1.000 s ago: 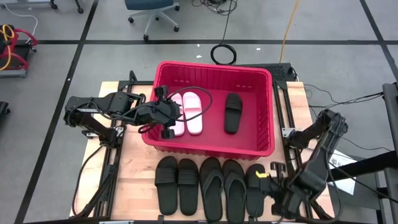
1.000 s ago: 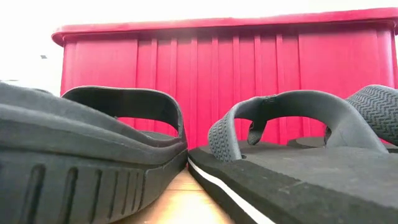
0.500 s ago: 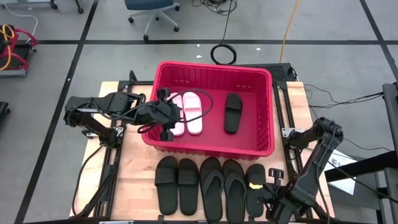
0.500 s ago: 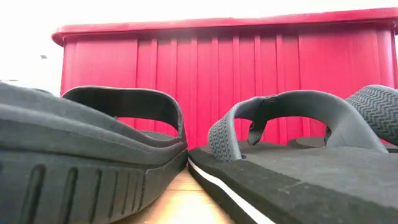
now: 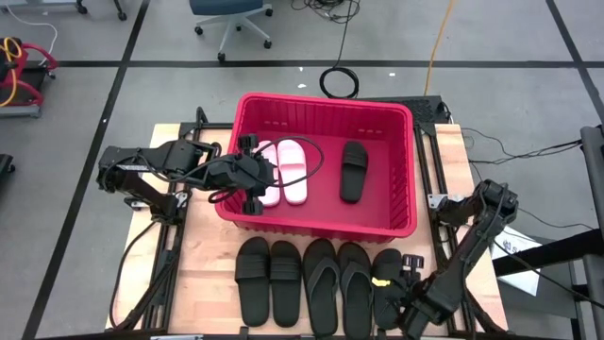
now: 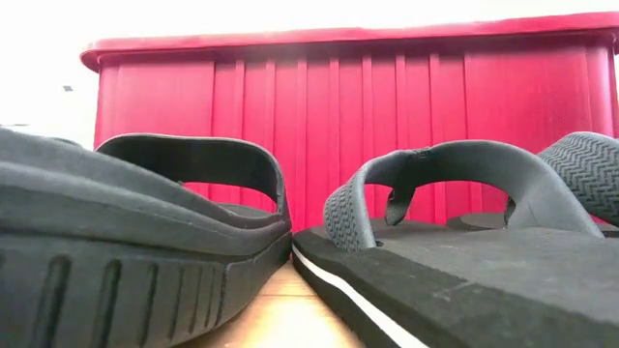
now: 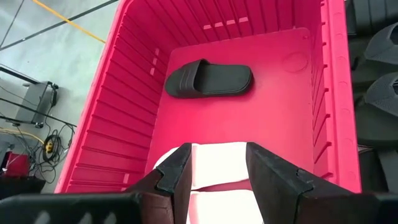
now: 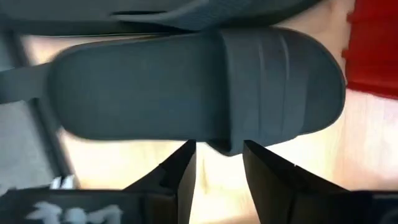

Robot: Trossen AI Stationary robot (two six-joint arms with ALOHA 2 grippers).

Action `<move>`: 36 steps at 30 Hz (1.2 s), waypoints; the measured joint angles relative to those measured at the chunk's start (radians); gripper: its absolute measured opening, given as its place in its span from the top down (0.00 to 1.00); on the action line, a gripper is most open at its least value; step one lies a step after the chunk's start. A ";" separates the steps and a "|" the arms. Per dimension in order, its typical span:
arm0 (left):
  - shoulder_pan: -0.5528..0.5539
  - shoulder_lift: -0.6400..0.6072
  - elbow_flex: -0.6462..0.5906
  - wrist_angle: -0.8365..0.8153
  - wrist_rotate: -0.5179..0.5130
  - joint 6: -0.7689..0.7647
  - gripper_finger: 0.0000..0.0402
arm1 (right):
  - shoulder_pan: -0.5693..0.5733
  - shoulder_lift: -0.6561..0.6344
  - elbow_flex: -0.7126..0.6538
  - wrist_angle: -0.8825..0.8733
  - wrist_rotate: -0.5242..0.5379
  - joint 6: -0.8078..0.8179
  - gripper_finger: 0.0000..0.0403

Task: Pick and place slides into bin
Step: Put the right black slide into the bin

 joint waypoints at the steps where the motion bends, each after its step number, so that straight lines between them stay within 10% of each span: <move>1: 0.000 0.000 0.000 0.000 0.000 -0.001 0.63 | -0.006 0.000 -0.017 0.003 0.000 0.016 0.69; 36: 0.000 0.000 0.000 0.001 0.001 -0.004 0.63 | -0.019 -0.066 -0.200 0.313 -0.010 0.002 0.81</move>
